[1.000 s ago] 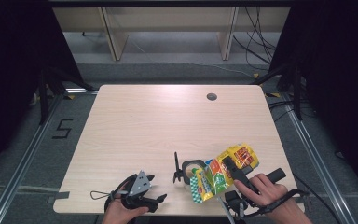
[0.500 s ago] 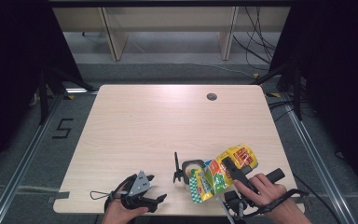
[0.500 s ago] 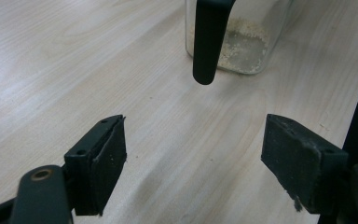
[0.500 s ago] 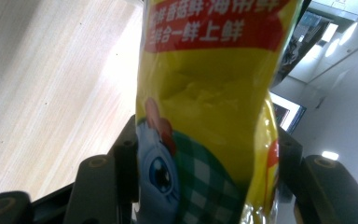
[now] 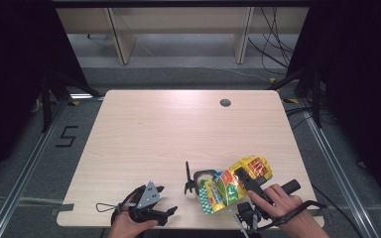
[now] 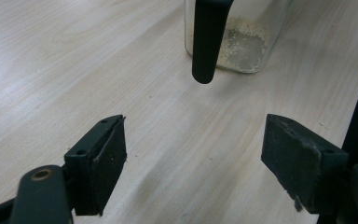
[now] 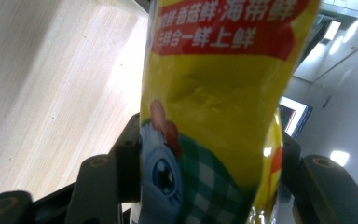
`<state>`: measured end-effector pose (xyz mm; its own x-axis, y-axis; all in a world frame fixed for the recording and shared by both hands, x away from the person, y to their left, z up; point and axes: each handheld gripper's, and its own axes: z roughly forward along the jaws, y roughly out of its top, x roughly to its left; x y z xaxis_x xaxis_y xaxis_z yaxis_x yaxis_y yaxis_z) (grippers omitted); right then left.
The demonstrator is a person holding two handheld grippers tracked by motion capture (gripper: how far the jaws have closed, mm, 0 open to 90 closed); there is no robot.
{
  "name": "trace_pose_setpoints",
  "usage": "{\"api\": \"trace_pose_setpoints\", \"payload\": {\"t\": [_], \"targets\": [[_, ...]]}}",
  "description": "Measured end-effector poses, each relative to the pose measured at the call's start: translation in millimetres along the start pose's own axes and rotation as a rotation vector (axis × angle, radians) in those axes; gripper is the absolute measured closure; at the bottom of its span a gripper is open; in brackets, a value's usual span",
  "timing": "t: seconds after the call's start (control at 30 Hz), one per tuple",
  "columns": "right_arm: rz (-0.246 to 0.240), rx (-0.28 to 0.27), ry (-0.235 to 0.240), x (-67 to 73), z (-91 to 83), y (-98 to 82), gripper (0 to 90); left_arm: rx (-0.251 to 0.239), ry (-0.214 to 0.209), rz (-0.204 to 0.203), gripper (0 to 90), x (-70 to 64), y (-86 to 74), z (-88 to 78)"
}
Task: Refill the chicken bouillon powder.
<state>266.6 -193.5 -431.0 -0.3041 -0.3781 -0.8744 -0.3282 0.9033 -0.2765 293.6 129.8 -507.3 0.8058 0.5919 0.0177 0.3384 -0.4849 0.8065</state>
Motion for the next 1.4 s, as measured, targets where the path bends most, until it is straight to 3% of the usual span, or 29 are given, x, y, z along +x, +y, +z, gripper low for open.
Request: {"api": "trace_pose_setpoints", "payload": {"t": [0.03,0.07,0.1,0.17,0.2,0.3,0.33,0.37,0.4,0.43,0.5,0.53,0.63,0.67,0.7,0.8,0.83,0.9,0.97,1.13,1.37,1.4], "targets": [[0.005,0.003,0.000,0.4,0.0,0.3,45.9,0.002,0.003,0.004,21.4,0.9,0.4,0.0],[-0.047,-0.025,-0.010,-3.0,1.8,0.6,46.0,0.000,0.005,0.000,21.4,1.0,0.2,0.7],[-0.050,-0.028,-0.011,-3.5,2.2,0.4,46.0,0.016,-0.005,0.001,21.4,1.5,0.4,0.1],[-0.071,-0.043,-0.015,-5.9,3.1,0.6,46.0,0.000,-0.003,-0.005,21.4,0.2,-0.2,0.5],[-0.049,-0.028,-0.004,-3.9,1.5,-0.3,46.1,0.002,0.003,-0.001,21.4,0.3,0.1,-0.2],[-0.058,-0.023,0.001,-5.5,1.0,-1.4,46.1,0.017,0.012,0.008,21.4,1.5,0.4,-0.9],[0.005,0.011,0.006,-1.7,-0.9,-1.6,46.1,0.004,0.006,0.002,21.4,1.0,-0.2,-0.1],[0.002,0.008,-0.001,-1.9,-0.7,-1.7,46.1,0.012,0.009,0.011,21.4,1.5,0.0,-0.8],[-0.030,-0.006,-0.006,-4.2,-0.2,-1.5,46.2,0.018,0.009,0.009,21.4,1.6,0.6,-1.3],[-0.092,-0.044,-0.037,-9.5,1.8,-1.0,46.2,-0.004,0.003,-0.001,21.4,1.2,0.2,0.5],[-0.060,-0.025,-0.019,-6.8,-0.2,-1.7,46.2,0.001,-0.001,-0.015,21.4,0.0,-0.1,0.1],[-0.066,-0.026,-0.023,-7.3,-0.1,-1.5,46.2,-0.005,0.000,-0.012,21.4,0.3,-0.6,0.3],[-0.063,-0.018,-0.022,-6.3,-0.9,-0.6,46.3,0.006,0.005,0.022,21.4,3.0,0.9,-0.7],[-0.091,-0.034,-0.019,-7.7,0.1,0.4,46.3,0.006,0.001,0.020,21.4,2.4,0.8,-0.7],[-0.062,-0.022,-0.016,-5.0,-0.6,1.1,46.3,0.000,0.000,-0.011,21.4,0.2,-0.1,-0.2],[-0.086,-0.039,-0.020,-7.9,-1.0,1.8,46.5,0.017,0.008,0.031,21.4,3.9,0.8,-1.2],[-0.068,-0.030,-0.016,-6.9,-1.9,1.1,46.5,0.015,0.009,0.016,21.4,3.1,0.3,-0.8],[-0.076,-0.021,-0.025,-7.6,-2.6,0.4,46.5,0.019,0.004,0.010,21.4,3.1,-0.2,-0.9],[-0.068,-0.015,-0.033,-7.8,-3.3,0.5,46.6,-0.006,0.000,-0.005,21.4,1.7,-0.1,0.1],[-0.074,-0.025,-0.022,-7.1,-3.2,3.5,46.6,0.024,0.006,0.011,21.4,2.7,-0.1,-1.0],[-0.078,-0.025,-0.030,-8.5,-4.0,1.1,46.7,-0.003,-0.002,-0.012,21.4,1.7,-0.7,1.9],[-0.086,-0.025,-0.034,-8.3,-4.1,1.6,46.7,0.014,0.007,0.003,21.4,2.1,-0.3,1.0]]}}
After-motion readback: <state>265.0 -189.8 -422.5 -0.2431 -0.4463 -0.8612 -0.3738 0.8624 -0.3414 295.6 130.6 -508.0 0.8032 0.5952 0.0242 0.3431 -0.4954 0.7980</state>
